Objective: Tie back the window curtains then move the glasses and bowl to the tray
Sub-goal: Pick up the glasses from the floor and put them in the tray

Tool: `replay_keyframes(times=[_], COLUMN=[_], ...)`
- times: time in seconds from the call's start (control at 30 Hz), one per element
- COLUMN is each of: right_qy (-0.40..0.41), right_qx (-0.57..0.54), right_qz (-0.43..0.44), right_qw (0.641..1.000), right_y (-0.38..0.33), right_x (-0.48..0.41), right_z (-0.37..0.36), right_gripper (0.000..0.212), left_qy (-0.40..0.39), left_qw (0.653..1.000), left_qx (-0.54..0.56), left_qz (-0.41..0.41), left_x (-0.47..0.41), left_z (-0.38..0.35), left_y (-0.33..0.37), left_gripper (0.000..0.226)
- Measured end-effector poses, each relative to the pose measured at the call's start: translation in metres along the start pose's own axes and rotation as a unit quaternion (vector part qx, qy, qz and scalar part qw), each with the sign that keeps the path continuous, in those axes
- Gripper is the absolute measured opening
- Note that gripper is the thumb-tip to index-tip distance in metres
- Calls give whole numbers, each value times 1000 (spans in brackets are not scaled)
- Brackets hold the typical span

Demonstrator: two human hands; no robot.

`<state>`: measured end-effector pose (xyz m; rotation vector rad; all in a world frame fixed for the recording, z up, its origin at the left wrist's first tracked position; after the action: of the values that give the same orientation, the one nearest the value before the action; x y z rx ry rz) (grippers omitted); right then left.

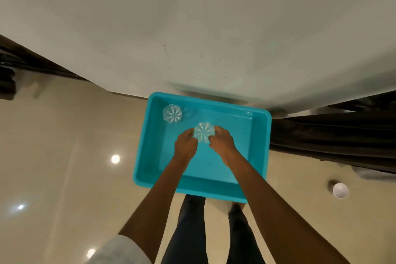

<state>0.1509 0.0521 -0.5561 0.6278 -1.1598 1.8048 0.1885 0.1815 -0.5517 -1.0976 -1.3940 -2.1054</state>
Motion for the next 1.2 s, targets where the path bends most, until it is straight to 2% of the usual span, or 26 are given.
replay_keyframes(times=[0.17,0.47,0.63,0.87,0.93,1.0,1.07,1.2], right_qy=[3,-31,-45,-21,-17,-17,-16,-11], right_qx=[-46,-79,-96,-119,-113,-99,-96,-92], right_qz=[-11,-23,-20,-44,-51,-57,-61,-58], right_qw=[999,996,994,992,992,993,993,994], right_y=[-14,-16,-13,-3,-1,2,5,8], right_x=[-30,-56,-65,-61,-56,-50,-42,-18], right_z=[2,-4,-5,-2,1,5,9,17], right_gripper=[23,28,31,21,28,49,60,60], left_qy=[-32,-58,-78,-38,-27,-19,-19,-24], left_qw=[998,996,995,994,995,996,996,997], left_qx=[55,62,57,87,79,68,63,51], left_qz=[20,28,32,45,46,52,61,55], left_x=[-39,-72,-84,-82,-75,-65,-54,-28], left_z=[2,-8,-11,-6,-3,0,0,-2], left_y=[12,12,7,3,3,3,4,9], left_gripper=[36,42,38,42,36,36,37,37])
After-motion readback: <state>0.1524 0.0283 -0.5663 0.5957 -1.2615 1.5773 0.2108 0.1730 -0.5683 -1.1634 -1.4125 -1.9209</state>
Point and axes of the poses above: each hand's wrist, its own x-axis away from the middle knuckle, its own z-axis out of the back of the hand, y = z × x, the point moved 3 cm from there along -x, towards the middle knuckle, and after that the axes turned 7 degrees about x, right-handed, at the moved point
